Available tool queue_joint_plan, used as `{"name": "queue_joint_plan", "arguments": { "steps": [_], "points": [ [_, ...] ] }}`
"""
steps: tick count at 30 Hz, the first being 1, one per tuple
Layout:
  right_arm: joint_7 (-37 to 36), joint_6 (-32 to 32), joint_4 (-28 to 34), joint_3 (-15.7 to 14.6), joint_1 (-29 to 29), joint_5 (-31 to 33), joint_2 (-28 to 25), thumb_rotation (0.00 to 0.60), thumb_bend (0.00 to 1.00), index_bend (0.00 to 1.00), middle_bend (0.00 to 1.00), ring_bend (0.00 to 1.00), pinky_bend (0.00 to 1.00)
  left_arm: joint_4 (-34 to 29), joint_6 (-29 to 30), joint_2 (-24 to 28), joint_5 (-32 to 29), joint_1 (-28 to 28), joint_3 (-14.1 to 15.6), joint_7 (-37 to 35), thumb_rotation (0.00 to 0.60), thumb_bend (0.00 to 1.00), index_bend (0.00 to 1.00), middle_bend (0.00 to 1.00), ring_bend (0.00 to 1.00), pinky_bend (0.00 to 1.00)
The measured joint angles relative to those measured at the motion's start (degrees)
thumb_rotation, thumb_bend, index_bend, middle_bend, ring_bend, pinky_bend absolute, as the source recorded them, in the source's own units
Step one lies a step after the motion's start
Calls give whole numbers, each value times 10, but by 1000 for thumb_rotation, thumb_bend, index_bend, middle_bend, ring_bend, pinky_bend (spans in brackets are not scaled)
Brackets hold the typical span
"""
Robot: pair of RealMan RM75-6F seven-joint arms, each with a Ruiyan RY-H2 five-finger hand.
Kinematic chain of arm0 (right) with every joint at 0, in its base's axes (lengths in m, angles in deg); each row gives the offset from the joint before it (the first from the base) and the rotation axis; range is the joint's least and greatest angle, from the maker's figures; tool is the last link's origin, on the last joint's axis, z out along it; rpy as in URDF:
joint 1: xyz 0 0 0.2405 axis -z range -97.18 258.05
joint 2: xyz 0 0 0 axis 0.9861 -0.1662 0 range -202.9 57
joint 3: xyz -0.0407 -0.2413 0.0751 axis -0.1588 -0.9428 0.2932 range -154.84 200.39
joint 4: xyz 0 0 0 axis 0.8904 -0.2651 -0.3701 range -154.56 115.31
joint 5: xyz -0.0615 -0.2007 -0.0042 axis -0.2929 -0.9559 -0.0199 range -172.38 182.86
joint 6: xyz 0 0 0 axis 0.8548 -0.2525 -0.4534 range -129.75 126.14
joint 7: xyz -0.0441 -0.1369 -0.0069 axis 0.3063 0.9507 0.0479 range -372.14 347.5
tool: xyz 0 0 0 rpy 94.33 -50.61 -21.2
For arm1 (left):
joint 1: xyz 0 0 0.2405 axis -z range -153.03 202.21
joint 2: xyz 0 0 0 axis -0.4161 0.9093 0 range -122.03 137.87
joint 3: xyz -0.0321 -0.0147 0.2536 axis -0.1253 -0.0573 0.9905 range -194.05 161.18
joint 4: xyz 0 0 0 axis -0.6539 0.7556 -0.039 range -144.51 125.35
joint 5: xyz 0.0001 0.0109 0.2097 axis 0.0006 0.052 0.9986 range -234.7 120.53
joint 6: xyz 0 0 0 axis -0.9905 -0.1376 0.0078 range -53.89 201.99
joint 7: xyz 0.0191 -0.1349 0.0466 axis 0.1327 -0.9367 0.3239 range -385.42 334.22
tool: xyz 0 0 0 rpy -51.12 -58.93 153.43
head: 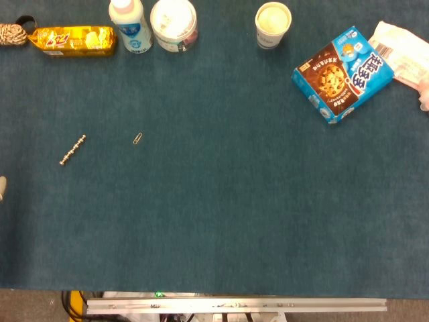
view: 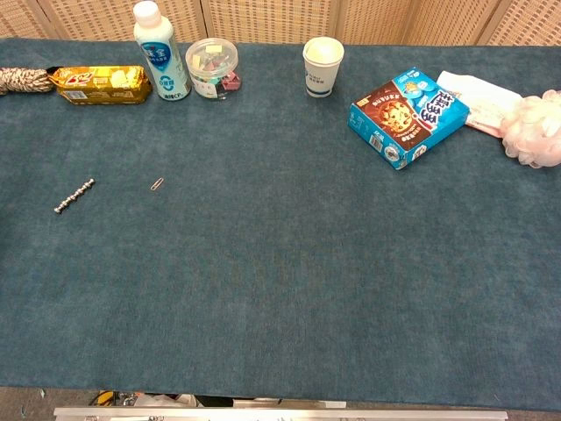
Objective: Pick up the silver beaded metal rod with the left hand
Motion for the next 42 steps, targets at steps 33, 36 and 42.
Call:
{"name": "queue_joint_plan", "arguments": {
  "steps": [33, 36, 42],
  "points": [
    [-11, 12, -14, 6, -14, 4, -2, 600, 151, 430, 516, 381, 364, -26, -197, -71, -147, 154, -62, 238, 600, 184, 314, 624, 718, 866],
    [-17, 12, -19, 6, -14, 5, -1, 600, 151, 430, 516, 382, 364, -10, -205, -93, -192, 168, -71, 269, 600, 183, 327, 654, 742, 891],
    [-26, 14, -28, 5, -14, 8, 2, 600, 150, 430, 516, 382, 364, 19, -211, -130, -256, 192, -79, 305, 600, 183, 344, 674, 756, 905]
  ]
}}
